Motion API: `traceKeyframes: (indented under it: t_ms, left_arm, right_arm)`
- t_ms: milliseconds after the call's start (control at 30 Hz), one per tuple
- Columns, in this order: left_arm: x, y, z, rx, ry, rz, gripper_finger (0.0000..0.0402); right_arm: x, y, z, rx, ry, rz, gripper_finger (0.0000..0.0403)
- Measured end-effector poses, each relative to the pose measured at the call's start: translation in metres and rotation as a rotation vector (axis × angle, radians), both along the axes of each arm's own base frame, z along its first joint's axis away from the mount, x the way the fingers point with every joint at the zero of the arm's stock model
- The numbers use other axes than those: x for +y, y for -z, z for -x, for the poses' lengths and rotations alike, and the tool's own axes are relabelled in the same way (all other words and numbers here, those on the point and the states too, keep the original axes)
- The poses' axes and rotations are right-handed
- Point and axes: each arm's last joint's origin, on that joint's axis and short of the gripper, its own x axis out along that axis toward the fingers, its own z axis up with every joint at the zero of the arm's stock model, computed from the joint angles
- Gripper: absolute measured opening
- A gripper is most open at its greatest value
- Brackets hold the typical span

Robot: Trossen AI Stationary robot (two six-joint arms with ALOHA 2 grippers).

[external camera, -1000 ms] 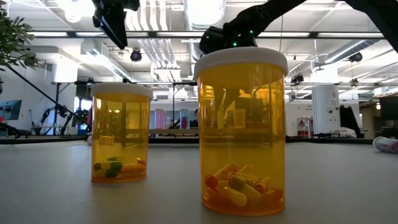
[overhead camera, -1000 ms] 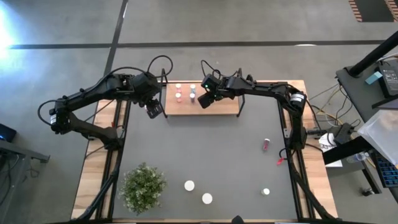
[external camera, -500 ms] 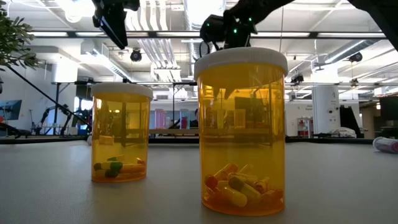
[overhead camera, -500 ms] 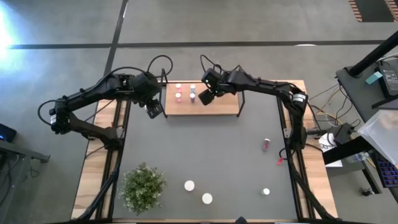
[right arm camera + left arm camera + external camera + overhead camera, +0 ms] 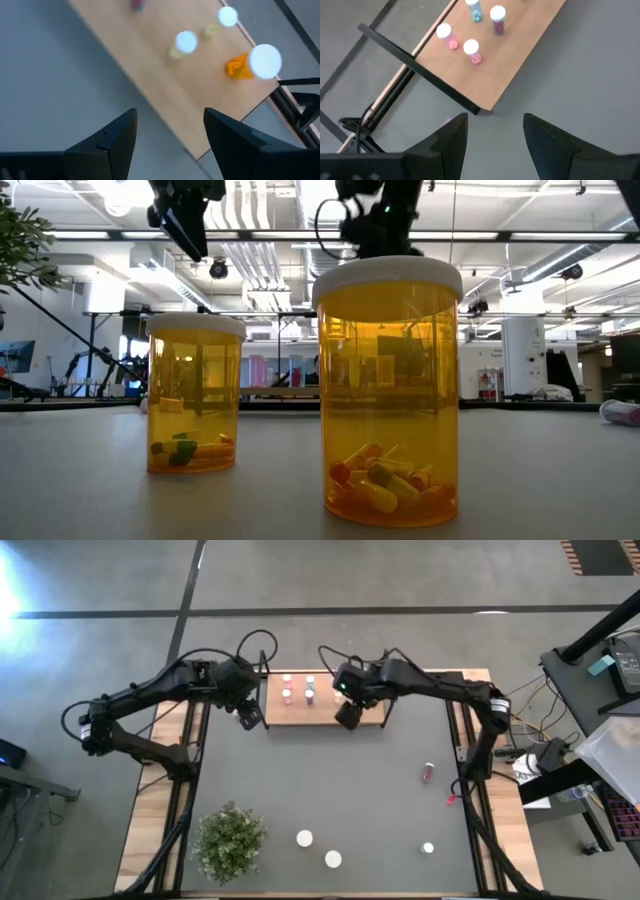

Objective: Pick and place medicine bottles onto shelf by color
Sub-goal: Put the right orange pill bottle on the shelf aligned with the other orange pill bottle

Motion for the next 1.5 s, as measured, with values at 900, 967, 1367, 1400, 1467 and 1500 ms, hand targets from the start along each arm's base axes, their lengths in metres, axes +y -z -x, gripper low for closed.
traceKeyframes:
  t_ms: [900, 967, 1367, 1400, 1467, 1500]
  left_arm:
    - [-0.056, 0.023, 0.001, 0.011, 0.276, 0.129, 0.0176]
    - [-0.064, 0.02, 0.001, -0.017, 0.318, 0.124, 0.0176]
    - [-0.095, 0.031, 0.003, -0.101, 0.388, 0.176, 0.0176]
    - [-0.096, 0.033, 0.003, -0.097, 0.388, 0.18, 0.0176]
    - [-0.098, 0.036, 0.002, -0.1, 0.382, 0.188, 0.0176]
    - [-0.098, 0.037, 0.001, -0.099, 0.382, 0.189, 0.0176]
  right_arm:
    - [0.26, 0.049, 0.012, -0.309, 0.11, -0.49, 0.0219]
    - [0.283, 0.061, 0.008, -0.317, 0.078, -0.518, 0.0219]
    - [0.321, 0.086, -0.002, -0.316, -0.042, -0.414, 0.0231]
    - [0.322, 0.088, -0.004, -0.316, -0.057, -0.407, 0.0236]
    - [0.323, 0.092, -0.006, -0.309, -0.079, -0.39, 0.025]
    - [0.324, 0.094, -0.007, -0.3, -0.098, -0.381, 0.0257]
